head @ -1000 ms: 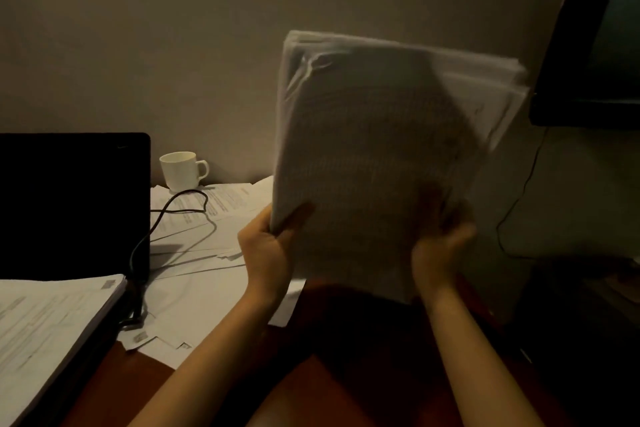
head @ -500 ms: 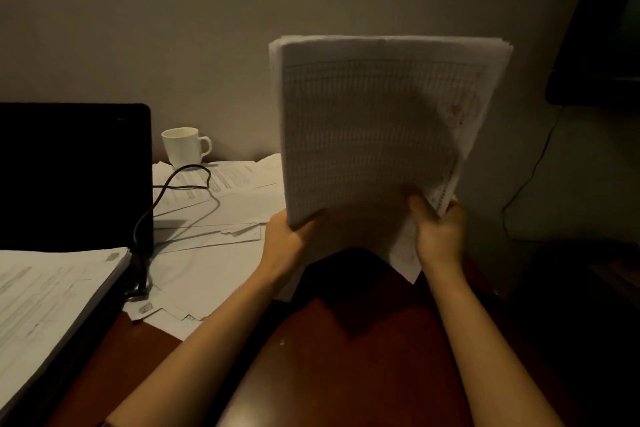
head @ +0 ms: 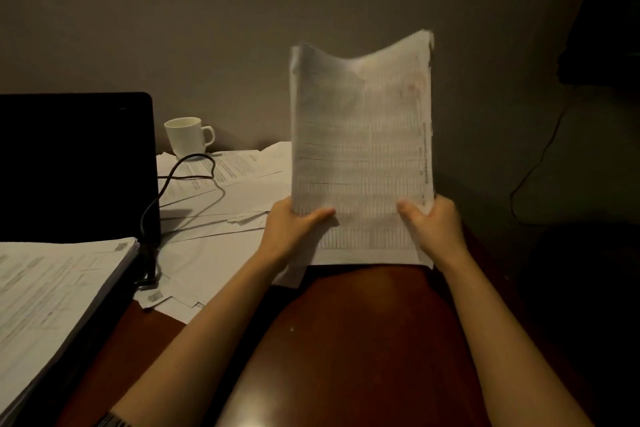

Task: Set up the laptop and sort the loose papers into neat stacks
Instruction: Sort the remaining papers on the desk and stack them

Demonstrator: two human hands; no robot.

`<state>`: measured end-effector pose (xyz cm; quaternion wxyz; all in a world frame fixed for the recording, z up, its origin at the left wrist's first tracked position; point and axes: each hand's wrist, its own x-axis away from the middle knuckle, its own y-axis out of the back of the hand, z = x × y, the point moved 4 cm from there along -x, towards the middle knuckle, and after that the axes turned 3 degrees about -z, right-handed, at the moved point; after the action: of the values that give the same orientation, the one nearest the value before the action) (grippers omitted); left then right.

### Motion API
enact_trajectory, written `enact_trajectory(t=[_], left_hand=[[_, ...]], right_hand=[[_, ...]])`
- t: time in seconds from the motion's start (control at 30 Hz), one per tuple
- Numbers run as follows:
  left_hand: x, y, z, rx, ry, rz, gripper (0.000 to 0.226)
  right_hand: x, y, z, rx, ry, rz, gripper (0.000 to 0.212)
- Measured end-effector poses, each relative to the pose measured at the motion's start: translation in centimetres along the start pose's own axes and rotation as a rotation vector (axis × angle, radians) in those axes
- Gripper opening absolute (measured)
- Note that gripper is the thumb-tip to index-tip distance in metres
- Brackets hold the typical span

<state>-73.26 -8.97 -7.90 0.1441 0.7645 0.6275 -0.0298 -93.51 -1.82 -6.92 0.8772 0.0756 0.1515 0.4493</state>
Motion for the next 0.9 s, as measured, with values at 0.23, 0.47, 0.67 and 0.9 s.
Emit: enact_trajectory(t=[0.23,0.47,0.67,0.9], left_hand=[[-0.7,4.9,0.4,-0.658,-0.158,-0.326,0.040],[-1.6,5.7,3.2,-1.191,-0.104,-0.219,0.038],[-2.2,5.1,4.0,-1.222,-0.112,-0.154,0.038],[-3.0,6.1,3.8,-0.990,-0.179,-0.295,0.034]], right_hand=[[-0.3,-1.0,-3.1,-0.111,-0.375,0.028,0.035],[-0.8,-0.8,-4.0,-0.097,-0.404,-0.180,0.031],[-0.8,-0.5,-4.3,-0.164,-0.414,-0.217,0.030],[-0.6,-0.5,-4.0,-0.182,-0.420,-0.163,0.032]])
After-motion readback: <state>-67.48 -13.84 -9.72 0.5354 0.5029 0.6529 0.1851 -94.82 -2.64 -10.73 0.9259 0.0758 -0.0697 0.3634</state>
